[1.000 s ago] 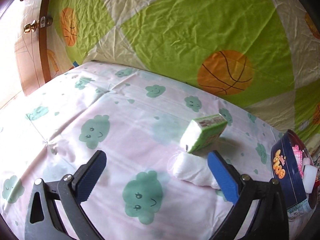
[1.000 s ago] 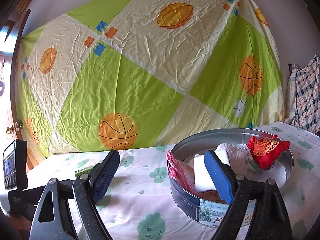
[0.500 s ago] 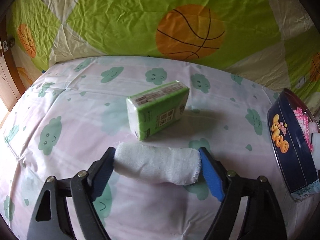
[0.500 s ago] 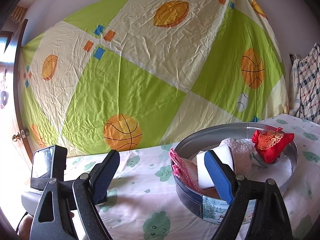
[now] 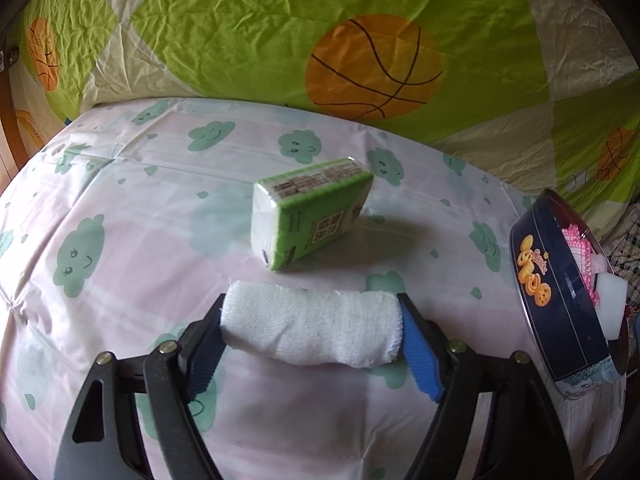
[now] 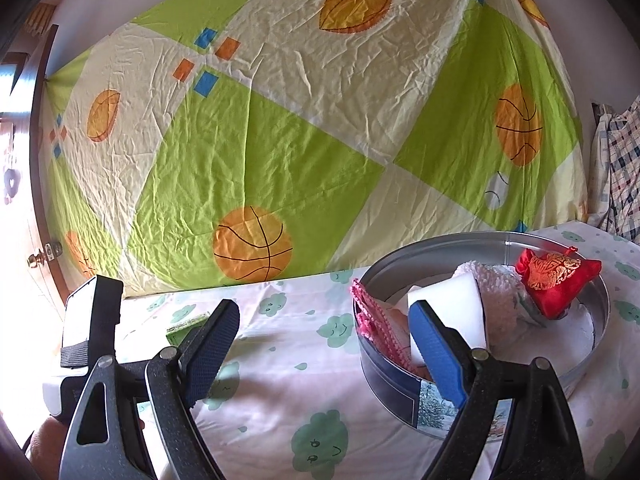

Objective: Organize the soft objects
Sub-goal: 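Grasp the rolled white towel with the left tool while the right tool grasps the green tissue pack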

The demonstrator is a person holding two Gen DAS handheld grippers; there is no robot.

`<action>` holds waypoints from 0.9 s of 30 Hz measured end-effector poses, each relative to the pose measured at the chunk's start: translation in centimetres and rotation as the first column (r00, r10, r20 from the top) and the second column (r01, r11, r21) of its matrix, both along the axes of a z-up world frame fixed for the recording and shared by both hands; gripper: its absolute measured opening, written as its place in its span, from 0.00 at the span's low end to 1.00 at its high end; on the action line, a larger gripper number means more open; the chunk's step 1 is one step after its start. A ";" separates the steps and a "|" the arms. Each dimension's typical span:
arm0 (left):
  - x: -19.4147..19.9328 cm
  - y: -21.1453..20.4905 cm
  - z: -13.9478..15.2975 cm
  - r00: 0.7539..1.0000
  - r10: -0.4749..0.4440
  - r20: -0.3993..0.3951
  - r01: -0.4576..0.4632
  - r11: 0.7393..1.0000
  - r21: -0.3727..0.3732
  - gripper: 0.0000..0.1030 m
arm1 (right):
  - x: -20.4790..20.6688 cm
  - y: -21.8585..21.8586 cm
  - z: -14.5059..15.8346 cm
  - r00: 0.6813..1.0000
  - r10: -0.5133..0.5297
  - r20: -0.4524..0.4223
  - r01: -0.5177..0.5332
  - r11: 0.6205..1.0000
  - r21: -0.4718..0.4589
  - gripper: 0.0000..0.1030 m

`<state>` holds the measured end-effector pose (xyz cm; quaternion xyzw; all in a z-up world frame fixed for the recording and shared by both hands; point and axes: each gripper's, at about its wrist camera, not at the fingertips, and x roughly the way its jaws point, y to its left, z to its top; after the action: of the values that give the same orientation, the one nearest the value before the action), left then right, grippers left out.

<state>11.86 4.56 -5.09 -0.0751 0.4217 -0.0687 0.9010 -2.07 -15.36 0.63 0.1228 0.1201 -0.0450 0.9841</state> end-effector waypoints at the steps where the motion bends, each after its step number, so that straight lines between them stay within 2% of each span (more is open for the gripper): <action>1: -0.3 0.3 0.4 1.000 0.012 0.020 -0.012 1.000 -0.003 0.77 | 0.0 0.0 0.0 1.000 0.001 -0.003 -0.001 1.000 0.001 0.86; 3: -1.0 1.5 1.7 0.994 0.059 0.089 -0.058 0.998 -0.020 0.77 | 0.1 0.1 -0.1 1.000 0.004 -0.008 -0.004 1.000 0.001 0.86; 6: -1.8 3.9 3.3 0.970 0.173 0.170 -0.166 0.985 -0.053 0.77 | 0.6 0.6 -0.1 0.999 0.031 -0.030 -0.032 0.999 -0.020 0.86; 9: -2.1 5.8 3.9 0.927 0.303 0.220 -0.308 0.951 -0.013 0.77 | 1.8 1.8 -0.2 0.993 0.108 -0.053 -0.110 0.993 -0.039 0.86; 12: -2.3 7.1 4.3 0.886 0.386 0.256 -0.400 0.916 0.004 0.77 | 3.6 3.5 -0.2 0.977 0.202 -0.061 -0.205 0.977 -0.050 0.86; 15: -2.3 8.4 4.2 0.861 0.434 0.266 -0.453 0.892 0.010 0.77 | 6.7 6.1 -0.2 0.938 0.317 -0.138 -0.330 0.940 -0.090 0.86; 18: -2.3 9.4 3.9 0.845 0.470 0.256 -0.488 0.873 0.007 0.77 | 10.5 8.8 -0.7 0.875 0.409 -0.261 -0.451 0.884 -0.126 0.86; 21: -2.1 10.1 3.7 0.839 0.493 0.228 -0.503 0.864 -0.017 0.77 | 13.2 10.0 -1.3 0.844 0.431 -0.318 -0.490 0.862 -0.132 0.87; 24: -2.0 10.4 3.6 0.836 0.503 0.218 -0.509 0.860 -0.034 0.77 | 15.1 11.3 -1.9 0.790 0.483 -0.377 -0.558 0.822 -0.117 0.87; 27: -1.9 10.3 3.7 0.835 0.506 0.216 -0.510 0.859 -0.040 0.77 | 16.4 12.6 -2.3 0.759 0.506 -0.409 -0.597 0.792 -0.128 0.87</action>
<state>9.93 14.90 -1.36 -0.1675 0.2857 0.1690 0.9283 14.37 -2.81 -1.65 -0.0539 0.3193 0.2129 0.9219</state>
